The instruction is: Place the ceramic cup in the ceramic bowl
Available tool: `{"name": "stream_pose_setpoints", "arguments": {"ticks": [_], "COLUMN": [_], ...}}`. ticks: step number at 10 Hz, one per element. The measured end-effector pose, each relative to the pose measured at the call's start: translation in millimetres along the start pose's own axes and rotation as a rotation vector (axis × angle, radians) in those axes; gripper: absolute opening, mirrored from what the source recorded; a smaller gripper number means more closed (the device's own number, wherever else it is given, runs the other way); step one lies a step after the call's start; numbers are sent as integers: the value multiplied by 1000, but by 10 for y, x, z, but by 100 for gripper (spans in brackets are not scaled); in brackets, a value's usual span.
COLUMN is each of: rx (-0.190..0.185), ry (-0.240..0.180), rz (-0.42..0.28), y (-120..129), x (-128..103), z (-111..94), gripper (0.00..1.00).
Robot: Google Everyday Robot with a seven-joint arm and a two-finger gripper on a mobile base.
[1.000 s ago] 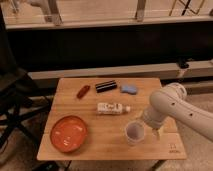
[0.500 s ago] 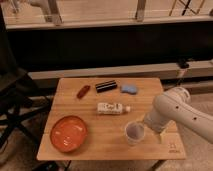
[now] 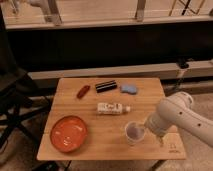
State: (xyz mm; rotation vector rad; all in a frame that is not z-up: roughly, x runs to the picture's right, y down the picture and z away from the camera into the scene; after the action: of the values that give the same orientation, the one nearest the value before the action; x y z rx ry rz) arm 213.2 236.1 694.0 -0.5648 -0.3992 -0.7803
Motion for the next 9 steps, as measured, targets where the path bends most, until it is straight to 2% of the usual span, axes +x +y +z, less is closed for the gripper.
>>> {"name": "stream_pose_setpoints", "arguments": {"ticks": [4,9], "rx": [-12,-24], "ry": [23,57], "rz": [-17,-10], "y": [-40,-163], "x": [-100,-75], "z": [168,368], "gripper": [80,80]}}
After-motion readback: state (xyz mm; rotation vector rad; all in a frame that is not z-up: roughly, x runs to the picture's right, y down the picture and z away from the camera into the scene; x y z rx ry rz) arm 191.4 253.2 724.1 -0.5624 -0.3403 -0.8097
